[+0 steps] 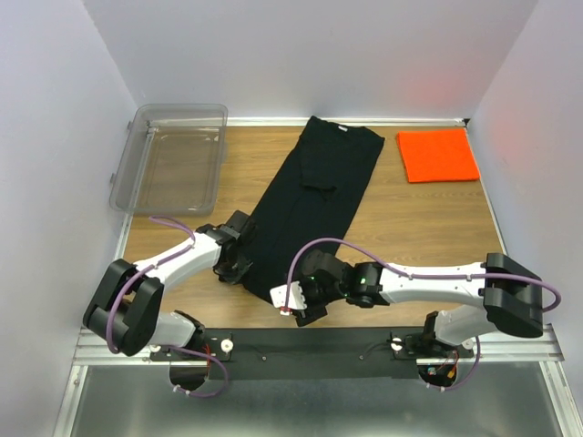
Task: Fold and stack the t-shirts
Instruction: Fold the tshirt
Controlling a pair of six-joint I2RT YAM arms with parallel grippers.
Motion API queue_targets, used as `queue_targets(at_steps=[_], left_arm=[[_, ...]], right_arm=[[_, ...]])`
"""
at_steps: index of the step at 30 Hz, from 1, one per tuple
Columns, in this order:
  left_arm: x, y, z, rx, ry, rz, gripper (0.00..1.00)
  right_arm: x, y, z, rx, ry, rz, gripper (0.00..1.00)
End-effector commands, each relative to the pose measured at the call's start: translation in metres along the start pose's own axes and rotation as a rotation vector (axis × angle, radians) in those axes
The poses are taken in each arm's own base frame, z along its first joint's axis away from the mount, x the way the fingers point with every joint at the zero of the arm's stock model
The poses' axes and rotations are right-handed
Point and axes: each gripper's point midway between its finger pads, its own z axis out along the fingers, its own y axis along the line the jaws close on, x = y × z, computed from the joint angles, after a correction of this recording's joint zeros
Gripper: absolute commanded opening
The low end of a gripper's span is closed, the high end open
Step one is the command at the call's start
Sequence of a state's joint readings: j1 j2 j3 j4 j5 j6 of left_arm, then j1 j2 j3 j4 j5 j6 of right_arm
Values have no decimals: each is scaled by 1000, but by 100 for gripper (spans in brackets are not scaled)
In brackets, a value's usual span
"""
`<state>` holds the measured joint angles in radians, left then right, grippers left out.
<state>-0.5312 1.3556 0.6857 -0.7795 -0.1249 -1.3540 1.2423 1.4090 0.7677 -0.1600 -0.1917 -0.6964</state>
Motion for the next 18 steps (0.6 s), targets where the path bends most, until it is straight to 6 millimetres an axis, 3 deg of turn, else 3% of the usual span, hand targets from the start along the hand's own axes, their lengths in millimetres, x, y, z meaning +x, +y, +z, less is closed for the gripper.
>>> queue_targets(at_steps=[1,8,18], left_arm=[[7,10,15,-10,6,1,12],[-5,-10,-8,88,-38,45,0],[-2,-16,-19,169,-30,77,0]], right_arm=[[-8,1,-6,0,-21,5,82],[8,31,14,-163,24,-11,82],[22,20,42,-91,144,95,78]])
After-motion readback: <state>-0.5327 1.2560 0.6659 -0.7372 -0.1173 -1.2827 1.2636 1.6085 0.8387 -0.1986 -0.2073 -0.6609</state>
